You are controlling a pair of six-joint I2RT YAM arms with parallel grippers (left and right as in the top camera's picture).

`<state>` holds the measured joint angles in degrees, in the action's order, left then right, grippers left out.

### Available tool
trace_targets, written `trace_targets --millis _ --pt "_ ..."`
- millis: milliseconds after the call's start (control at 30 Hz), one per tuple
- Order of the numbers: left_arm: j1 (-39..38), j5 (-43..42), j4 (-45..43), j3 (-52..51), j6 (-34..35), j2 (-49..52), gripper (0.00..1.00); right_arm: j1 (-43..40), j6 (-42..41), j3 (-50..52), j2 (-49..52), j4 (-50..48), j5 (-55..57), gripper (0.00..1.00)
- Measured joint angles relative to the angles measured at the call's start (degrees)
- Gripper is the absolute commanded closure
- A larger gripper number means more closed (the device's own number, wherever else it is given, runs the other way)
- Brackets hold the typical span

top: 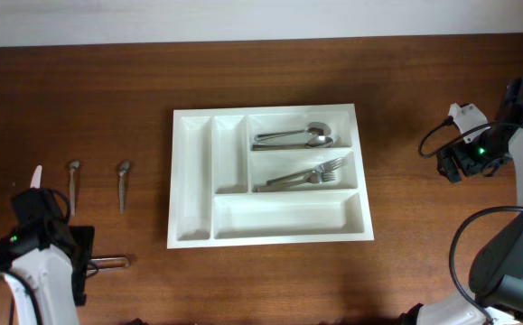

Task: Pack container
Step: 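Lower the left gripper and close it on the tongs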

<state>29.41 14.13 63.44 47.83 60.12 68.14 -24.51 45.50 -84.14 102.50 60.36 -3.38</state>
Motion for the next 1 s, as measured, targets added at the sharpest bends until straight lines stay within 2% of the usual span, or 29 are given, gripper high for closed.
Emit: trace_targets --millis 200,433,700,1000 --pt "0.00 -0.96 -8.92 0.00 -4.39 6.82 0.01 0.00 0.00 0.00 0.00 -0.02 0.00 0.01" --pt "0.04 -2.16 -11.02 -0.68 -6.80 8.26 0.01 0.00 0.00 0.00 0.00 -0.02 0.02 0.01" --pt "3.56 -5.16 -16.61 -8.68 -3.93 8.26 0.01 0.00 0.02 0.00 0.00 -0.02 0.00 0.01" --pt "6.80 -5.77 -17.27 -9.90 -1.09 8.26 0.01 0.00 0.00 0.00 0.00 0.00 0.02 0.01"
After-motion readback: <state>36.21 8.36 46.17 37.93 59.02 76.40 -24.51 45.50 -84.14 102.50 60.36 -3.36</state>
